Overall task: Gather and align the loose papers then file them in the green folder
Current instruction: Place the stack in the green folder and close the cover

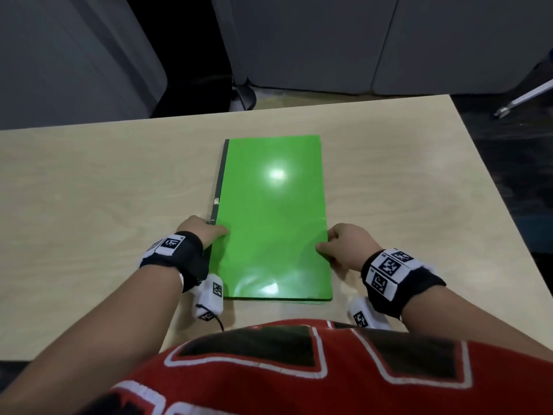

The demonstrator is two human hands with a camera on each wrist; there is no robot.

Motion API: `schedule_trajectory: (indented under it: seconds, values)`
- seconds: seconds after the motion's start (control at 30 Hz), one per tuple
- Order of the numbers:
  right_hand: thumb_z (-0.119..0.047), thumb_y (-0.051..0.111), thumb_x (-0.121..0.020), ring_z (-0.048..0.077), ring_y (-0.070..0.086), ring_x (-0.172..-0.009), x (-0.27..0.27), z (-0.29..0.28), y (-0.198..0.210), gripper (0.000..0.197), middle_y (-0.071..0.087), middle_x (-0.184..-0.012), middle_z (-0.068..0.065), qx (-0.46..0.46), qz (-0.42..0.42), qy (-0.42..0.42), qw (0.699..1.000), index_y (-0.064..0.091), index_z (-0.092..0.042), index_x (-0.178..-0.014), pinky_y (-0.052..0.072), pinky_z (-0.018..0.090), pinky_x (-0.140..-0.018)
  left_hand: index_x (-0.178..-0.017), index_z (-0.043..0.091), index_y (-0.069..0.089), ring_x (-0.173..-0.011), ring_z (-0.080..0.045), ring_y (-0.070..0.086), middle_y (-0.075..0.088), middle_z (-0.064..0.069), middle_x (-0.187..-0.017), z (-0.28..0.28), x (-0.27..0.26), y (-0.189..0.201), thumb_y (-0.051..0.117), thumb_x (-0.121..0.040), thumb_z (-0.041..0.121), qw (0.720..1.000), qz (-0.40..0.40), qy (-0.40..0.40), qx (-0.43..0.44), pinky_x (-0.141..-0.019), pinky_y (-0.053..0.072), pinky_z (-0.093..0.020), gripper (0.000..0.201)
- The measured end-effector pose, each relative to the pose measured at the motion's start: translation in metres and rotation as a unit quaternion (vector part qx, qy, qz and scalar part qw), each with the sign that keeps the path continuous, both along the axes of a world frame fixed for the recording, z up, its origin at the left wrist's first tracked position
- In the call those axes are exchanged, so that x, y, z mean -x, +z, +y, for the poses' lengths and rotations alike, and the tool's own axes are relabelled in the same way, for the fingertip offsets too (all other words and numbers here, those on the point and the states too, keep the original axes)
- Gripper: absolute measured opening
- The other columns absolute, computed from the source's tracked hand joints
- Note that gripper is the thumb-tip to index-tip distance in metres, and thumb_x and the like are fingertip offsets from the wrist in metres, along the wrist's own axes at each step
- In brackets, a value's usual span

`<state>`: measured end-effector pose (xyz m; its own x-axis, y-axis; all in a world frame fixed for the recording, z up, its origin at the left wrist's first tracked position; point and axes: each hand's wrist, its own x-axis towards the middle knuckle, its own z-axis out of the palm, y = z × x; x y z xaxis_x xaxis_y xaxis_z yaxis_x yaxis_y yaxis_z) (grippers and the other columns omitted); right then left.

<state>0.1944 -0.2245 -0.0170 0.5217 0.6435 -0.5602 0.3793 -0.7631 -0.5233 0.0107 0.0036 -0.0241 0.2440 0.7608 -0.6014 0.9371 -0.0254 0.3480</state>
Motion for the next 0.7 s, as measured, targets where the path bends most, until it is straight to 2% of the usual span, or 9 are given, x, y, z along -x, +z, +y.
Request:
schedule_trajectory:
  seconds: [0.1,0.23,0.33,0.43,0.5,0.53,0.57,0.6,0.7]
  values:
    - [-0.027,0.059,-0.09,0.026,0.056,-0.07,-0.001,0.004,-0.003,0.034,0.058,-0.067,0.005,0.023,-0.012,0.002,1.0,0.05,-0.016,-0.059,0.041,0.028,-0.061,-0.103,0.003,0.067,-0.094,-0.033,0.063,0.068,-0.016,-0.103,0.001,0.005,0.001,0.071,-0.079,0.034,0.999,-0.044,0.008,0.026,-0.084,0.05,-0.036,0.04]
    - [-0.029,0.058,-0.09,0.021,0.046,-0.061,0.002,0.011,-0.007,0.036,0.045,-0.062,0.003,0.05,-0.033,-0.014,0.998,0.04,-0.014,-0.061,0.031,0.027,-0.048,-0.103,0.01,0.056,-0.099,-0.04,0.064,0.066,-0.021,-0.107,-0.007,0.008,0.012,0.073,-0.068,0.023,0.983,-0.157,0.042,0.08,-0.091,0.051,-0.053,0.04]
    - [-0.029,0.055,-0.091,0.015,0.045,-0.059,0.007,0.016,-0.01,0.028,0.049,-0.067,0.001,0.049,-0.019,-0.045,0.998,0.044,-0.013,-0.071,0.029,0.026,-0.047,-0.099,0.021,0.051,-0.1,-0.045,0.062,0.063,-0.027,-0.111,-0.018,0.014,0.021,0.07,-0.072,0.012,0.962,-0.258,0.046,0.074,-0.092,0.048,-0.061,0.035]
    - [-0.028,0.059,-0.09,0.016,0.052,-0.071,0.014,0.023,-0.011,0.025,0.056,-0.088,0.005,0.005,-0.012,-0.082,0.997,0.052,-0.007,-0.1,0.035,0.022,-0.051,-0.1,0.025,0.049,-0.091,-0.029,0.061,0.063,-0.012,-0.101,-0.018,0.025,0.029,0.063,-0.08,-0.008,0.936,-0.343,0.04,0.068,-0.091,0.05,-0.051,0.041]
    - [-0.029,0.064,-0.088,0.022,0.061,-0.093,0.019,0.031,-0.011,0.049,0.058,-0.112,0.011,-0.057,0.02,-0.135,0.989,0.047,-0.004,-0.126,0.049,0.028,-0.073,-0.106,0.024,0.048,-0.092,-0.019,0.06,0.063,-0.001,-0.101,-0.01,0.034,0.035,0.057,-0.081,-0.015,0.918,-0.389,0.047,0.067,-0.086,0.052,-0.034,0.047]
    - [-0.031,0.064,-0.087,0.025,0.06,-0.105,0.023,0.037,-0.009,0.058,0.058,-0.12,0.01,-0.077,0.039,-0.153,0.984,0.042,-0.005,-0.134,0.05,0.033,-0.087,-0.11,0.022,0.047,-0.092,-0.014,0.061,0.063,0.003,-0.102,-0.004,0.041,0.039,0.056,-0.082,-0.016,0.912,-0.403,0.05,0.066,-0.082,0.052,-0.025,0.048]
    - [-0.033,0.064,-0.088,0.026,0.06,-0.109,0.027,0.043,-0.007,0.06,0.06,-0.122,0.009,-0.089,0.056,-0.158,0.982,0.041,-0.006,-0.137,0.049,0.038,-0.094,-0.114,0.02,0.046,-0.091,-0.009,0.062,0.063,0.005,-0.102,0.003,0.048,0.042,0.055,-0.082,-0.016,0.908,-0.41,0.052,0.063,-0.077,0.051,-0.018,0.049]
    - [-0.034,0.063,-0.089,0.026,0.062,-0.107,0.032,0.048,-0.005,0.054,0.063,-0.118,0.008,-0.099,0.066,-0.155,0.981,0.047,-0.008,-0.133,0.049,0.041,-0.096,-0.115,0.02,0.045,-0.089,-0.005,0.062,0.063,0.006,-0.101,0.01,0.055,0.044,0.054,-0.082,-0.016,0.906,-0.416,0.055,0.058,-0.074,0.05,-0.016,0.05]
    - [-0.025,0.062,-0.089,0.025,0.065,-0.088,0.06,0.078,0.002,0.019,0.069,-0.093,0.008,-0.12,0.048,-0.129,0.983,0.064,-0.009,-0.1,0.053,0.036,-0.081,-0.11,0.025,0.047,-0.08,0.0,0.065,0.063,0.006,-0.095,0.044,0.084,0.046,0.055,-0.081,-0.017,0.906,-0.415,0.073,0.037,-0.073,0.049,-0.019,0.052]
